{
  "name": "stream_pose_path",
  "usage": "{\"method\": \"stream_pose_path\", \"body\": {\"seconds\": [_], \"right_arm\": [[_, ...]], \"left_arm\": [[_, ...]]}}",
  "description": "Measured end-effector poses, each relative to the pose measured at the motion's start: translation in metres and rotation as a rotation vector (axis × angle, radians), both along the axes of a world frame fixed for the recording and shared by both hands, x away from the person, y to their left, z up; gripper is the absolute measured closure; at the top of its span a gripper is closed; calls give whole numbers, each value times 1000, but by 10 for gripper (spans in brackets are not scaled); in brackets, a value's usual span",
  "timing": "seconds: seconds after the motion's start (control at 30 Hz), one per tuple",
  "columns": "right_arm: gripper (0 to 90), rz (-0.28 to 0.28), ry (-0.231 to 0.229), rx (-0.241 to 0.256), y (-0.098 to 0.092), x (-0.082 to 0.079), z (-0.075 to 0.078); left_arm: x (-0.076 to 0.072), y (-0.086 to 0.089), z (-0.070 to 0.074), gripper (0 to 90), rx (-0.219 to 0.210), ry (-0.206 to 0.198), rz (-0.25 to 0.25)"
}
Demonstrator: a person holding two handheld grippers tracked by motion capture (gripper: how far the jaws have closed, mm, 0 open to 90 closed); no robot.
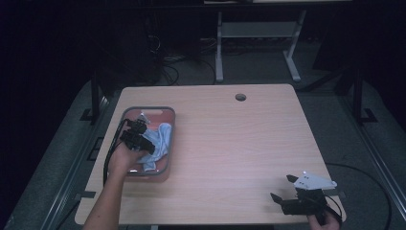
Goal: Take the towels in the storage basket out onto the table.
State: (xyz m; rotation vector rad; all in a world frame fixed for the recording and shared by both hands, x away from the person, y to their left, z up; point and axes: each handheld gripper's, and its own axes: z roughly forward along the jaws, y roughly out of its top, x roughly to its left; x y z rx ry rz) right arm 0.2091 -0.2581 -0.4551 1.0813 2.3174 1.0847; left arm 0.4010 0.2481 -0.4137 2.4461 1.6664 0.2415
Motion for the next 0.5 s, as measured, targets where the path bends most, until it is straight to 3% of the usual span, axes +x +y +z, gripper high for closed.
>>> {"method": "stream_pose_path", "body": {"seconds": [0.23, 0.5], "right_arm": [[138, 10, -15, 6, -5, 2, 2], [138, -18, -17, 34, -15, 1, 4]], "left_arm": [[4, -9, -6, 425, 97, 3, -11], [2, -9, -6, 491, 109, -9, -29]]}}
